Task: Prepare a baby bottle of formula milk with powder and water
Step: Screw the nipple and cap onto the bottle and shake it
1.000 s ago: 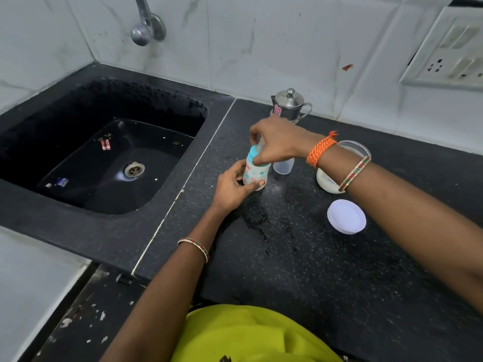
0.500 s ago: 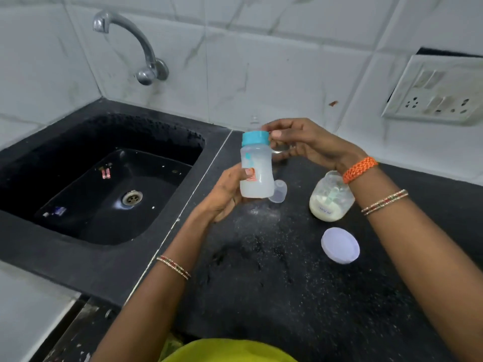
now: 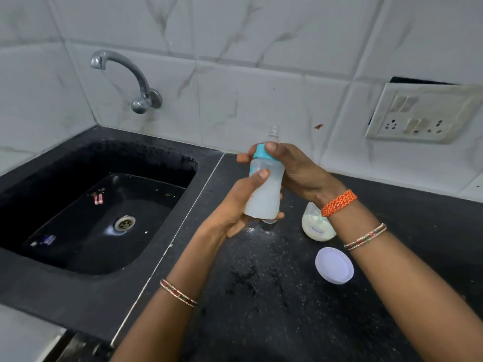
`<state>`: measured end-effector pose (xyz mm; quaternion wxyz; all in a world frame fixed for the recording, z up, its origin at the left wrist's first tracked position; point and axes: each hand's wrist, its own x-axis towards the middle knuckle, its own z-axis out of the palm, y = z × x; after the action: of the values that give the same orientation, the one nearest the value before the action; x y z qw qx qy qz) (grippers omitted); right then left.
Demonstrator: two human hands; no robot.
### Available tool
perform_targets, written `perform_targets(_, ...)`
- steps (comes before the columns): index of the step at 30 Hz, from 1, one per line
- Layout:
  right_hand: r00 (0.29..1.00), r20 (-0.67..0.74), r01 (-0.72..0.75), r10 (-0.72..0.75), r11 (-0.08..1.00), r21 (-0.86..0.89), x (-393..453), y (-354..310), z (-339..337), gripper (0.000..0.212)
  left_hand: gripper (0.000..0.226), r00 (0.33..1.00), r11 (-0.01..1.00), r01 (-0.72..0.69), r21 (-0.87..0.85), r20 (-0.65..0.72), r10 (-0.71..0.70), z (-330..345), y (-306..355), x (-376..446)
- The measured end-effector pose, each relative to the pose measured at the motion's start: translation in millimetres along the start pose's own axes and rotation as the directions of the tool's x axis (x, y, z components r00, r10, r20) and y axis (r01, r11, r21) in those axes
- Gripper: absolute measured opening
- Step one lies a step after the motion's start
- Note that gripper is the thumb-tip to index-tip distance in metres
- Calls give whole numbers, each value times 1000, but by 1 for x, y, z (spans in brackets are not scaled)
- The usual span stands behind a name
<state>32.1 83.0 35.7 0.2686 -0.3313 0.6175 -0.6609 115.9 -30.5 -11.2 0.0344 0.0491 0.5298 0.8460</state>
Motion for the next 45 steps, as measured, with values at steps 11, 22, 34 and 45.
perform_targets(11,723,-691,-353,-23,847,-398,1,63,27,36,36,872,654,129,745,-400,283,-11,-54,17)
perform_targets(22,963,226,-164,144,984,73,-12,29,19,31,50,870,982,154,-110,485,-83,-32,-18,15)
perform_targets(34,908,-400,-267,125,908,-323,3,114,23,28,33,944,817,43,574,-291,155,-63,-92,16)
perform_targets(45,907,-411,-308,-97,512,-802,-22,167,-20,44,76,768,432,347,832,-516,379,-90,-125,18)
